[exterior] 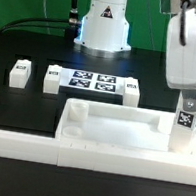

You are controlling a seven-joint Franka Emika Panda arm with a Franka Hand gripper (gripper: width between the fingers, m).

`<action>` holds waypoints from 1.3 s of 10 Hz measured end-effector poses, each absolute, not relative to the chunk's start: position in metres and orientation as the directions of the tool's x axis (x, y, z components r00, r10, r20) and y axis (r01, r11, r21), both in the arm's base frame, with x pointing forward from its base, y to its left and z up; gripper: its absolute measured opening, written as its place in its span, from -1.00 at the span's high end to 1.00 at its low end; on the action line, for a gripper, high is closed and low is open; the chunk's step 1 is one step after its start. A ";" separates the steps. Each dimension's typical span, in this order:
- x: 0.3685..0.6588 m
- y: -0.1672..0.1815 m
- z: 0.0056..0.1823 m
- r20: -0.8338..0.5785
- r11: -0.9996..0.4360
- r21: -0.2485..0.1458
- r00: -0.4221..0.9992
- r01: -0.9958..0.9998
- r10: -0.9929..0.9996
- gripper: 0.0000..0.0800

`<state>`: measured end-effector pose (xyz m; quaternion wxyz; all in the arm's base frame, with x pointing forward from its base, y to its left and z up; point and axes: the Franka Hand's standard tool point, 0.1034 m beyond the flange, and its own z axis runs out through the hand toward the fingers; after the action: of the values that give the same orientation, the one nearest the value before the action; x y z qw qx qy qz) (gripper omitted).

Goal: Assemble desk

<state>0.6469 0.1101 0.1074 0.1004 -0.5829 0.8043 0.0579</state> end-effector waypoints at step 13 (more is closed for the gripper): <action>0.648 0.113 0.112 -0.102 -0.760 -0.075 0.764 -0.645 -0.638 -0.62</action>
Offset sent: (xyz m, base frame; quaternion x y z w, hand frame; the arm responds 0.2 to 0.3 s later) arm 0.0000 0.0000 0.0000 0.0000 0.0000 -0.1938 0.9810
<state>0.6478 0.1127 0.1123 0.0529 -0.9375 0.3420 0.0352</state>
